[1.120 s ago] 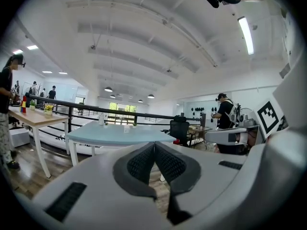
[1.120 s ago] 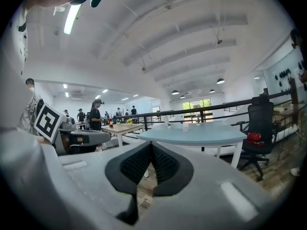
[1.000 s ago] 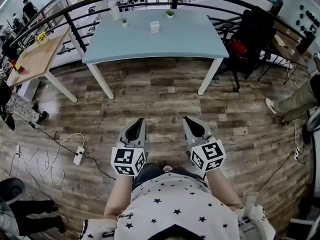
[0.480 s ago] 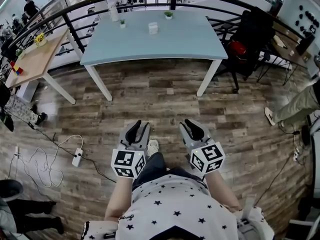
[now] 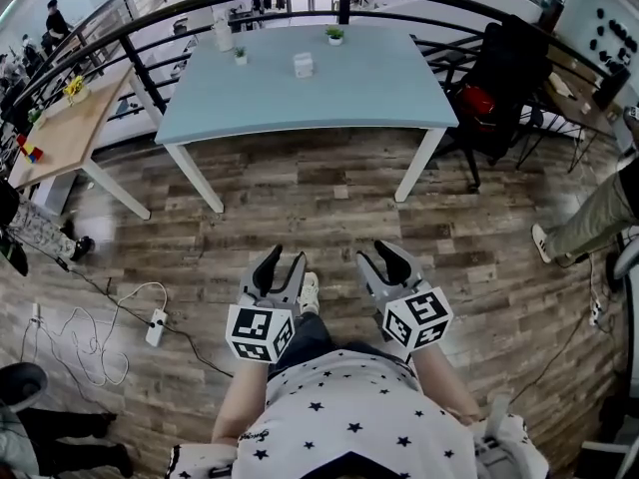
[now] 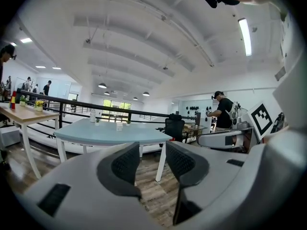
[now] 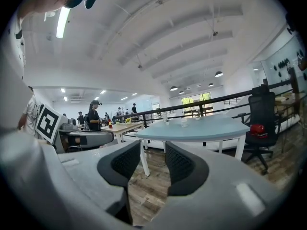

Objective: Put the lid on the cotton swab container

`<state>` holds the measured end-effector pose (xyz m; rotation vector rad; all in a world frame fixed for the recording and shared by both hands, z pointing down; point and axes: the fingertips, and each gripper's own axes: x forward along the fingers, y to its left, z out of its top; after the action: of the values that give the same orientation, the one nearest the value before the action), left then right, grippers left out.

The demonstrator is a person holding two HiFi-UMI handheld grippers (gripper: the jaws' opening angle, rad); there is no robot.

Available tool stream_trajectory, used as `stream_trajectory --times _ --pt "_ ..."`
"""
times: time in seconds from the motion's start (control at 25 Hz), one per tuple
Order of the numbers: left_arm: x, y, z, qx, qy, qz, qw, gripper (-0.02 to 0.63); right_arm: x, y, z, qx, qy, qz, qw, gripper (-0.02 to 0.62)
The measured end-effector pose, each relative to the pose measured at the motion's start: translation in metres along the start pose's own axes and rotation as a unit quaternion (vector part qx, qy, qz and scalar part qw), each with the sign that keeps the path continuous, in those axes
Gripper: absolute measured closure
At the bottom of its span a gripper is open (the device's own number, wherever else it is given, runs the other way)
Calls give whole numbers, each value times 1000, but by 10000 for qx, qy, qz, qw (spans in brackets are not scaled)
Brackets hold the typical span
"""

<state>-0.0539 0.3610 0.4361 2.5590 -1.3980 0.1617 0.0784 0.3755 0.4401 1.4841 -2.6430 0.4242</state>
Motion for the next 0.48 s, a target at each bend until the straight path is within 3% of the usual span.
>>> stream_trajectory --times 0.48 --pt "90 69 29 31 32 -28 10000 456 103 -50 41 -10 -75 45 10000 449"
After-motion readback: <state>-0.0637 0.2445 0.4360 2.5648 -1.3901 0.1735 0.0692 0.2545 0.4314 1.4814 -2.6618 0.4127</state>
